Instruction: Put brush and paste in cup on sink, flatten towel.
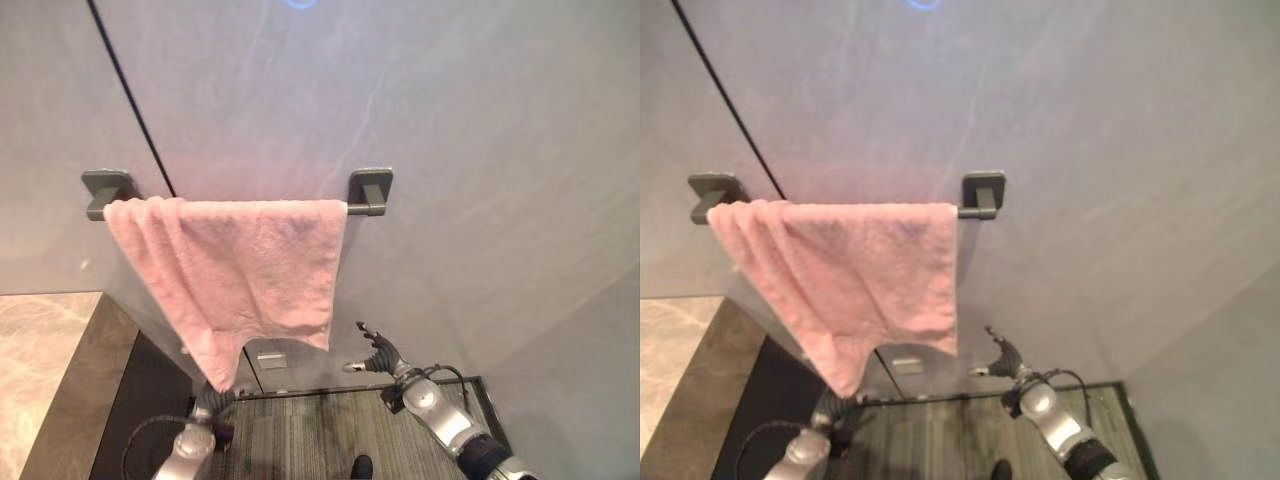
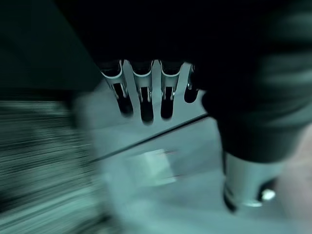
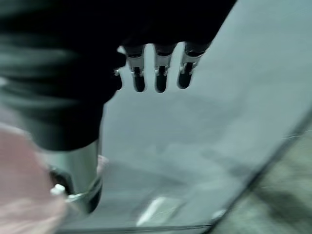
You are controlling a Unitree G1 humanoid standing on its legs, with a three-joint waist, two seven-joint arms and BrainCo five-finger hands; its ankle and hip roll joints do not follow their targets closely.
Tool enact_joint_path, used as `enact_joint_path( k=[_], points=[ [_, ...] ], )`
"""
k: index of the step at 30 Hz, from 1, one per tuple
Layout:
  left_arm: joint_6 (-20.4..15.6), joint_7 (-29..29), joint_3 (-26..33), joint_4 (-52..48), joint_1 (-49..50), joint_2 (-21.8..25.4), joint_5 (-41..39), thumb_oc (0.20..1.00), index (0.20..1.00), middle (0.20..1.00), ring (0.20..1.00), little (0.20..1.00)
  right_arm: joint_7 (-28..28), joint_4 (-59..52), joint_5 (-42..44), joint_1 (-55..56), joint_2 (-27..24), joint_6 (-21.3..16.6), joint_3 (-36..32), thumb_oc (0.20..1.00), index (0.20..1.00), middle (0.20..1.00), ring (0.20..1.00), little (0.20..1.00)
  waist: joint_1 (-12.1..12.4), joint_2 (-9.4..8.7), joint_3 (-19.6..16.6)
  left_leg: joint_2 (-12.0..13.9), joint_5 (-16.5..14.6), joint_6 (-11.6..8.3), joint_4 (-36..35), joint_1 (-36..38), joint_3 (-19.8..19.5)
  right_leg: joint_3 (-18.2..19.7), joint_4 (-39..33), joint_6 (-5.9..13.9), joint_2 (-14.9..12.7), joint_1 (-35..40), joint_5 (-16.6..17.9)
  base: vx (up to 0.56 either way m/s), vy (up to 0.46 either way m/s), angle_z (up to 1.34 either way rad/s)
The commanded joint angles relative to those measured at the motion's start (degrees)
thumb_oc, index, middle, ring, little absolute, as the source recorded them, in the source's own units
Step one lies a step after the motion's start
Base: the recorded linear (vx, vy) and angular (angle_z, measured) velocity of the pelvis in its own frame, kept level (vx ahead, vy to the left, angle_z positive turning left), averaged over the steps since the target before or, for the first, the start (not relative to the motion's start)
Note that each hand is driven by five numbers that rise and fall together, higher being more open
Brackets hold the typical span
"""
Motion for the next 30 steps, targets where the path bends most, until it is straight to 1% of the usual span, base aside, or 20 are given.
enact_joint_path(
  k=[1,2,3,4,8,10,11,12,14,15,17,18,20,21,22,23,24,26,28,30],
  points=[
    [-0.29,0.79,0.18,7.67,-4.82,-0.96,3.76,1.0,1.0,1.0,1.0,1.0,-2.74,3.96,-1.06,-1.21,1.47,-1.89,-2.4,1.0,1.0,1.0,1.0,1.0,-0.88,-0.43,0.36,0.22,4.88,-0.99,-0.75,-4.37,-1.46,1.17,0.54,7.19,-5.87,6.25,-1.49,0.0,0.0,0.0],
    [-0.33,0.8,0.19,7.74,-4.89,-0.98,3.76,1.0,1.0,1.0,1.0,1.0,-2.74,4.0,-1.06,-1.27,1.48,-1.92,-2.41,1.0,1.0,1.0,1.0,1.0,-0.91,-0.44,0.27,0.19,4.99,-0.97,-0.75,-4.58,-1.5,1.14,0.54,7.18,-5.89,6.06,-1.41,0.0,0.0,0.0],
    [0.16,1.49,-0.08,13.7,-5.93,-2.13,6.99,1.0,1.0,1.0,1.0,1.0,-3.56,9.97,-2.5,-0.77,1.51,-1.62,-3.12,1.0,1.0,1.0,1.0,1.0,-1.37,-0.22,-0.04,0.23,4.91,-1.1,-0.75,-4.57,-1.34,1.37,0.54,7.1,-5.93,6.0,-1.38,0.0,0.0,0.0],
    [0.3,1.18,-0.46,15.33,-5.97,-2.52,8.37,1.0,1.0,1.0,1.0,1.0,-3.7,11.85,-2.0,-0.36,1.63,-1.56,-4.03,1.0,1.0,1.0,1.0,1.0,-1.65,-0.12,-0.27,0.33,4.81,-1.18,-0.75,-4.43,-1.15,1.38,0.54,7.16,-6.05,6.02,-1.38,0.0,0.0,0.0],
    [-0.37,1.54,0.07,14.63,-5.47,-2.42,8.99,1.0,1.0,1.0,1.0,1.0,-3.57,6.78,0.02,1.54,-0.1,-2.2,-5.77,1.0,1.0,1.0,1.0,1.0,-2.12,0.31,-0.53,0.42,4.54,-1.22,-0.75,-4.08,-0.32,2.43,0.54,7.32,-6.16,5.61,-1.34,0.01,0.01,-0.1],
    [-1.78,1.54,0.49,9.09,-3.79,-1.25,8.36,1.0,1.0,1.0,1.0,1.0,-4.06,-1.48,1.19,4.82,-2.88,-3.42,-9.08,1.0,1.0,1.0,1.0,1.0,-2.52,0.68,-0.26,0.57,4.59,-1.26,-0.75,-3.96,0.25,3.04,0.54,7.48,-6.3,5.32,-1.25,0.0,0.009,-0.2],
    [-1.78,1.54,0.48,9.08,-3.78,-1.25,8.36,1.0,1.0,1.0,1.0,1.0,-4.06,-1.5,1.19,4.84,-2.88,-3.4,-9.09,1.0,1.0,1.0,1.0,1.0,-2.5,0.68,-0.27,0.58,4.59,-1.26,-0.75,-3.96,0.26,3.05,0.54,7.48,-6.29,5.32,-1.24,-0.01,0.012,-0.06],
    [-2.87,1.66,0.14,1.32,-1.39,0.92,10.38,1.0,1.0,1.0,1.0,1.0,-5.3,-10.31,-0.64,8.32,-5.64,-4.52,-13.61,1.0,1.0,1.0,1.0,1.0,-2.79,0.96,0.15,0.53,4.53,-1.22,-0.75,-3.84,0.34,3.15,0.54,7.66,-6.4,5.39,-1.13,0.0,0.005,-0.07],
    [-3.98,3.6,1.24,-8.4,1.94,4.18,13.64,1.0,1.0,1.0,1.0,1.0,-9.22,-16.36,-3.76,11.69,-7.16,-5.55,-19.87,1.0,1.0,1.0,1.0,1.0,-2.8,1.24,0.29,0.61,4.47,-1.16,-0.75,-3.89,0.17,2.95,0.54,7.76,-6.5,5.48,-1.24,0.0,0.001,-0.02],
    [-4.41,6.6,4.47,-15.5,5.44,6.44,15.45,1.0,1.0,1.0,1.0,1.0,-13.66,-20.04,-3.78,13.61,-6.61,-6.85,-25.3,1.0,1.0,1.0,1.0,1.0,-2.53,1.33,0.44,0.72,4.43,-1.11,-0.75,-3.9,0.01,2.56,0.54,7.86,-6.6,5.62,-1.41,0.0,0.0,0.0],
    [-5.42,10.69,9.39,-22.24,9.2,7.03,15.81,1.0,1.0,1.0,1.0,1.0,-17.27,-26.13,-4.97,16.12,-5.65,-8.12,-29.52,1.0,1.0,1.0,1.0,1.0,-2.21,1.32,0.69,0.68,4.44,-1.12,-0.75,-3.99,-0.23,2.23,0.54,7.92,-6.7,5.74,-1.6,0.0,0.0,0.0],
    [-4.49,15.09,14.05,-26.23,12.19,5.84,15.96,1.0,1.0,1.0,1.0,1.0,-19.51,-32.18,-5.68,17.75,-5.06,-9.15,-32.37,1.0,1.0,1.0,1.0,1.0,-1.9,1.24,0.79,0.69,4.36,-1.14,-0.75,-3.95,-0.44,1.9,0.54,7.91,-6.79,5.95,-1.82,-0.01,-0.03,-0.03],
    [-4.65,16.71,18.0,-30.57,14.41,4.08,13.1,1.0,1.0,1.0,1.0,1.0,-20.81,-37.12,-6.52,17.96,-4.76,-9.62,-34.46,1.0,1.0,1.0,1.0,1.0,-1.62,1.21,0.67,0.73,4.47,-1.17,-0.75,-4.17,-0.68,1.55,0.54,7.81,-6.88,5.88,-1.93,-0.01,-0.01,0.02],
    [-4.58,17.87,21.04,-35.68,15.97,2.69,10.04,1.0,1.0,1.0,1.0,1.0,-22.09,-41.27,-7.02,17.01,-4.2,-9.91,-35.32,1.0,1.0,1.0,1.0,1.0,-1.31,1.28,0.65,0.73,4.5,-1.24,-0.75,-4.28,-0.79,1.14,0.54,7.73,-6.99,6.01,-2.08,-0.01,-0.016,0.12],
    [-4.88,18.68,22.48,-37.9,16.27,2.56,9.58,1.0,1.0,1.0,1.0,1.0,-22.91,-44.08,-8.03,16.37,-4.35,-10.23,-35.6,1.0,1.0,1.0,1.0,1.0,-1.12,1.31,0.55,0.72,4.49,-1.28,-0.75,-4.3,-0.79,0.98,0.54,7.69,-7.05,6.06,-2.15,0.0,-0.02,0.15],
    [-5.87,22.1,25.54,-43.67,15.28,3.85,11.62,1.0,1.0,1.0,1.0,1.0,-23.01,-50.22,-13.0,14.2,-6.2,-11.02,-33.91,1.0,1.0,1.0,1.0,1.0,-0.45,1.27,0.37,0.68,4.49,-1.44,-0.75,-4.29,-0.9,0.79,0.54,7.57,-7.2,6.23,-2.24,0.0,-0.013,0.17],
    [-5.67,22.11,25.72,-43.99,15.43,3.73,11.75,1.0,1.0,1.0,1.0,1.0,-23.01,-50.31,-13.15,14.12,-6.13,-10.92,-33.78,1.0,1.0,1.0,1.0,1.0,-0.59,1.25,0.45,0.67,4.48,-1.44,-0.75,-4.25,-0.9,0.79,0.54,7.58,-7.2,6.27,-2.25,0.03,-0.015,0.13],
    [-5.0,29.52,32.56,-52.2,14.39,8.22,23.96,1.0,1.0,1.0,1.0,1.0,-20.31,-58.07,-22.9,9.0,-12.46,-11.6,-29.64,1.0,1.0,1.0,1.0,1.0,0.32,0.96,0.12,0.74,4.26,-1.82,-0.75,-3.85,-0.98,0.66,0.54,7.54,-7.33,6.73,-2.53,0.03,-0.009,0.07],
    [-5.11,33.14,35.89,-56.65,12.42,11.5,30.02,1.0,1.0,1.0,1.0,1.0,-18.76,-59.7,-23.7,4.66,-14.37,-12.53,-26.19,1.0,1.0,1.0,1.0,1.0,1.08,0.85,-0.32,0.77,4.3,-1.92,-0.75,-4.04,-1.08,0.67,0.54,7.62,-7.47,6.55,-2.43,0.0,0.0,0.0],
    [-5.33,33.78,36.91,-58.24,11.98,11.82,30.75,1.0,1.0,1.0,1.0,1.0,-18.42,-59.84,-23.6,3.26,-14.36,-12.68,-25.03,1.0,1.0,1.0,1.0,1.0,1.23,0.85,-0.34,0.77,4.31,-1.94,-0.75,-4.02,-1.04,0.76,0.54,7.63,-7.5,6.52,-2.4,0.01,0.005,0.0]
  ],
)
